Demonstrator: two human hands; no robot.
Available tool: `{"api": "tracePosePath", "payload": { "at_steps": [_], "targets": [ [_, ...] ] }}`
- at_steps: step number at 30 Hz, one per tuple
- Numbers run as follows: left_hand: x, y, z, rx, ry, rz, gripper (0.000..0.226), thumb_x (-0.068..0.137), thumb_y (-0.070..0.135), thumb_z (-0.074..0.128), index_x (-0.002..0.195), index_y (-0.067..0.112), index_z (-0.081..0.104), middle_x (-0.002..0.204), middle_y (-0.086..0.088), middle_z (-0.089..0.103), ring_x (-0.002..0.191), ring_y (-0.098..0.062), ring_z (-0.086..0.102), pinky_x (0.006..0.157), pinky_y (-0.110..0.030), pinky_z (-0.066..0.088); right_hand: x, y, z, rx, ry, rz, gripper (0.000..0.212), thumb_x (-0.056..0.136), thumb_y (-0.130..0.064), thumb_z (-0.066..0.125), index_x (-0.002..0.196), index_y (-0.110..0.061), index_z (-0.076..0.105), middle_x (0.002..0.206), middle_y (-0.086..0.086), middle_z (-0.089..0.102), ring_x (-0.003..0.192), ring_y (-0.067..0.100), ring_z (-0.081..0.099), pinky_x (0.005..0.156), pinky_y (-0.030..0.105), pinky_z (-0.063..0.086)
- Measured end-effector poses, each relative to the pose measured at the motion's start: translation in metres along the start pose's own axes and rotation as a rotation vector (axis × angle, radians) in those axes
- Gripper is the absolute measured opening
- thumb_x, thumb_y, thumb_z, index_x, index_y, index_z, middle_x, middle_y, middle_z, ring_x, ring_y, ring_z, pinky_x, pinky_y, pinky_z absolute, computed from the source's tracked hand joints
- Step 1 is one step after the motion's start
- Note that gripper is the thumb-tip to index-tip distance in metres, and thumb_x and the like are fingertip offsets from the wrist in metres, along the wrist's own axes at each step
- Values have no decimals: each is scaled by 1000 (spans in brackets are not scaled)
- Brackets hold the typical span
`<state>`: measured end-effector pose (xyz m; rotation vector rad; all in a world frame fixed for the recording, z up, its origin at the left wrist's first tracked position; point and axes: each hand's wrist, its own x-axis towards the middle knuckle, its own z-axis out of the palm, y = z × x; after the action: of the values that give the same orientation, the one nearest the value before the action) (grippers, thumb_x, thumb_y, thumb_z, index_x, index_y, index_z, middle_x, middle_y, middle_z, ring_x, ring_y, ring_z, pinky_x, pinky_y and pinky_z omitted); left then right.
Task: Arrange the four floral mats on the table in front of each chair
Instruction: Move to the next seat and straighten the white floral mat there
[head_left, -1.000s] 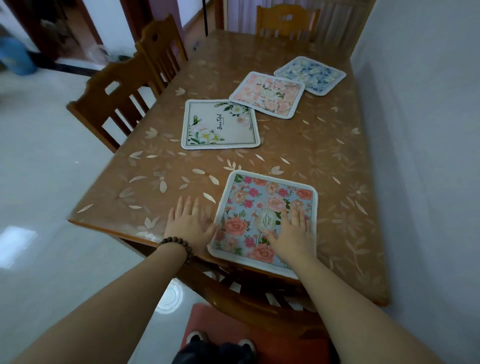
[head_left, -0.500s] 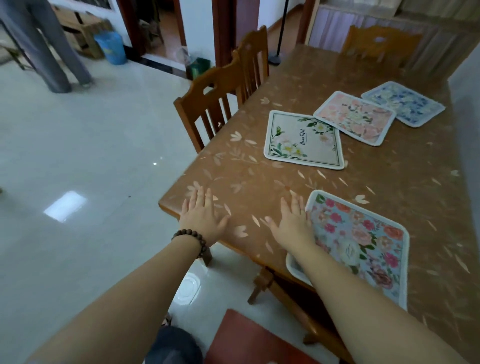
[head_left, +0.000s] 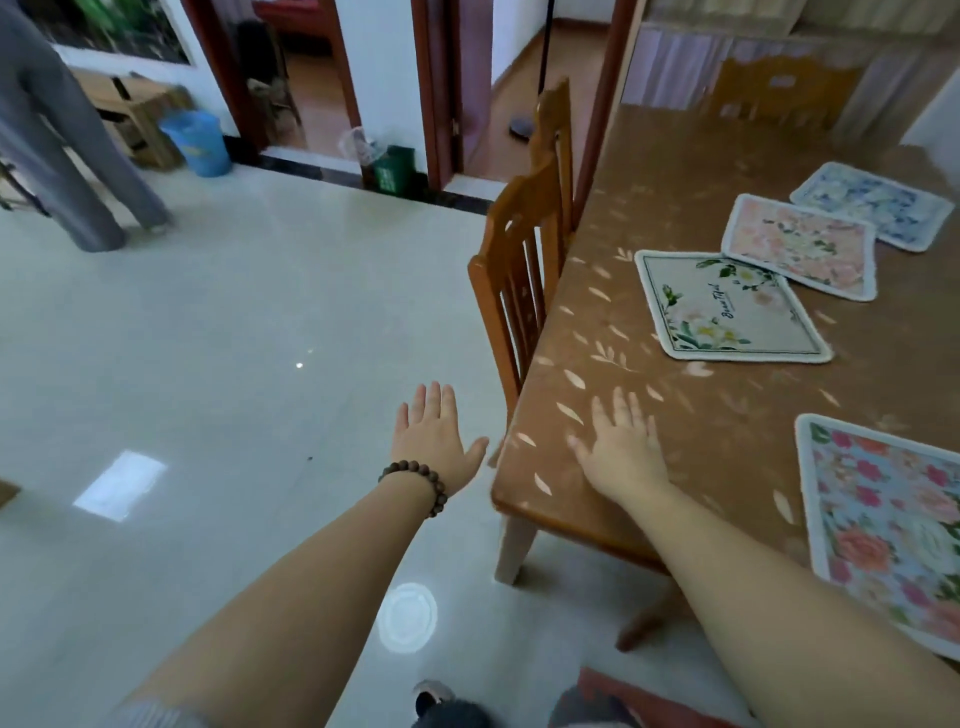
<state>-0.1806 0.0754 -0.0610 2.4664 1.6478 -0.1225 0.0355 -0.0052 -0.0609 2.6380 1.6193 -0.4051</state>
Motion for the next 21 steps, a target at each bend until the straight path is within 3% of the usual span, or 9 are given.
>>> {"api": "tracePosePath", "payload": {
  "at_steps": [9,16,21],
  "targets": [
    [82,-48,-19,20,81,135,83,89,60,30,149,9,5,159,-11,3,145,-27,0,116,-44,5,44,-54,-17,54,93,115,67,96,-51,31,152,-20,10,160,9,-5,146,22,-10,117,42,-1],
    [175,-33,-31,51,124,296,84,88,62,31,150,11,4,159,-12,1,145,-28,-3,116,-44,3,110,-76,-12,93,143,196,65,97,-50,29,151,-18,13,159,10,-3,146,24,-9,117,43,0],
    [260,0,-45,76,131,499,85,87,63,33,150,13,5,159,-11,0,145,-27,-5,115,-43,-1,170,-77,-12,187,198,372,64,97,-48,31,151,-17,15,160,10,-1,146,24,-7,119,43,1]
  ]
}}
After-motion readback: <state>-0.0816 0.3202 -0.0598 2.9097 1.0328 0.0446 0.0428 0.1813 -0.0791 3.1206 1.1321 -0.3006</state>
